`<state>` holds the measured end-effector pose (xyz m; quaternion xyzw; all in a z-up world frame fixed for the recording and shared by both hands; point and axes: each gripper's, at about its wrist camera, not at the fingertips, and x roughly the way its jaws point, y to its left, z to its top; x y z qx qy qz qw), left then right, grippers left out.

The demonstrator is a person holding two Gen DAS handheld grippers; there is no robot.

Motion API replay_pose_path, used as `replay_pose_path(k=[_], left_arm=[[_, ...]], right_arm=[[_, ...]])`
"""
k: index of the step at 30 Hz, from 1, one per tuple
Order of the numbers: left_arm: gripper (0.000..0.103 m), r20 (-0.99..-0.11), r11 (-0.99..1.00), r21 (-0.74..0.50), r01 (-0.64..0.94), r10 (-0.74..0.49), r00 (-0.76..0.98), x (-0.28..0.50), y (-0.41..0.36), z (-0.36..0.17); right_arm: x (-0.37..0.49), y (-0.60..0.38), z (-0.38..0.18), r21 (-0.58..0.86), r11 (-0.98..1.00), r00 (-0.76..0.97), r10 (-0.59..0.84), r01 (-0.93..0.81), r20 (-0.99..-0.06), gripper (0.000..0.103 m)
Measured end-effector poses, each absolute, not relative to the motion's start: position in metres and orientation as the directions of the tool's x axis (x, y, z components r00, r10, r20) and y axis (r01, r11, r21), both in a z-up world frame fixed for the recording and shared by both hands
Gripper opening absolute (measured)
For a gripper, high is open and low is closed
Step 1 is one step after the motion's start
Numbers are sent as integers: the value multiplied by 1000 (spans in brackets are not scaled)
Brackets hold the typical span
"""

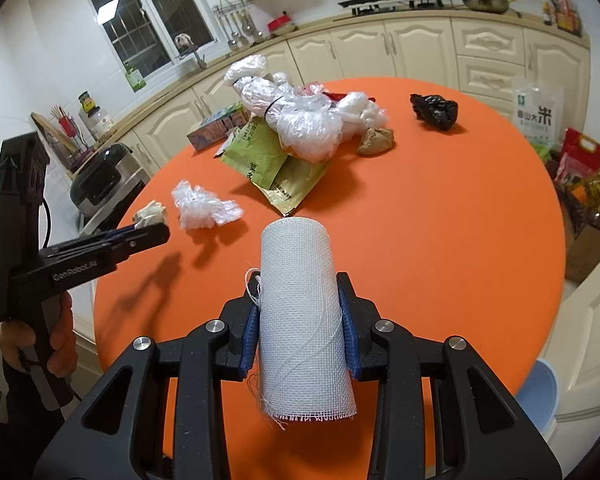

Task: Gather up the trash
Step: 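Grasp the crumpled paper with the left gripper while the right holds the gauze roll, then carry both items to the blue bin and open both grippers over it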

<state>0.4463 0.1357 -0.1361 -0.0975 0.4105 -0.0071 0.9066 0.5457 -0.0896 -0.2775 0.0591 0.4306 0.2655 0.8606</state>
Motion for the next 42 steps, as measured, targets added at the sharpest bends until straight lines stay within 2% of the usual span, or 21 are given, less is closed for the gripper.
replay_pose_path(k=[4, 7, 11, 14, 20, 25, 32, 37, 40, 42], left_arm=[[21, -712, 982, -173, -78, -70, 699, 426, 138, -116], [21, -692, 980, -199, -32, -117, 712, 414, 130, -98], [21, -671, 984, -166, 60, -157, 724, 408, 92, -81], [21, -679, 974, -152, 168, -226, 698, 412, 45, -79], [22, -730, 908, -157, 389, -372, 574, 437, -73, -95], [22, -781, 869, -135, 476, -390, 488, 472, -149, -124], [22, -856, 828, -106, 551, -358, 374, 512, -232, -175], [29, -880, 822, -98, 562, -336, 337, 553, -266, -201], [37, -902, 823, -141, 551, -336, 271, 573, -280, -221], [46, -902, 823, -154, 546, -343, 262, 582, -284, -227]], right_arm=[[541, -90, -276, 352, 840, 484, 530, -413, -697, 33], [534, -89, -270, 353, 834, 501, 540, -423, -676, 32], [521, -112, -256, 348, 855, 565, 516, -385, -643, 32], [508, -150, -247, 302, 903, 629, 430, -306, -648, 33], [475, -250, -245, 167, 984, 697, 168, -70, -697, 33], [463, -314, -263, 91, 991, 663, 6, 94, -749, 33], [474, -350, -284, 1, 985, 614, -108, 175, -782, 33], [481, -374, -297, -37, 975, 595, -164, 220, -787, 33], [485, -384, -306, -37, 972, 585, -170, 232, -793, 33], [487, -389, -312, -33, 970, 578, -172, 243, -797, 33]])
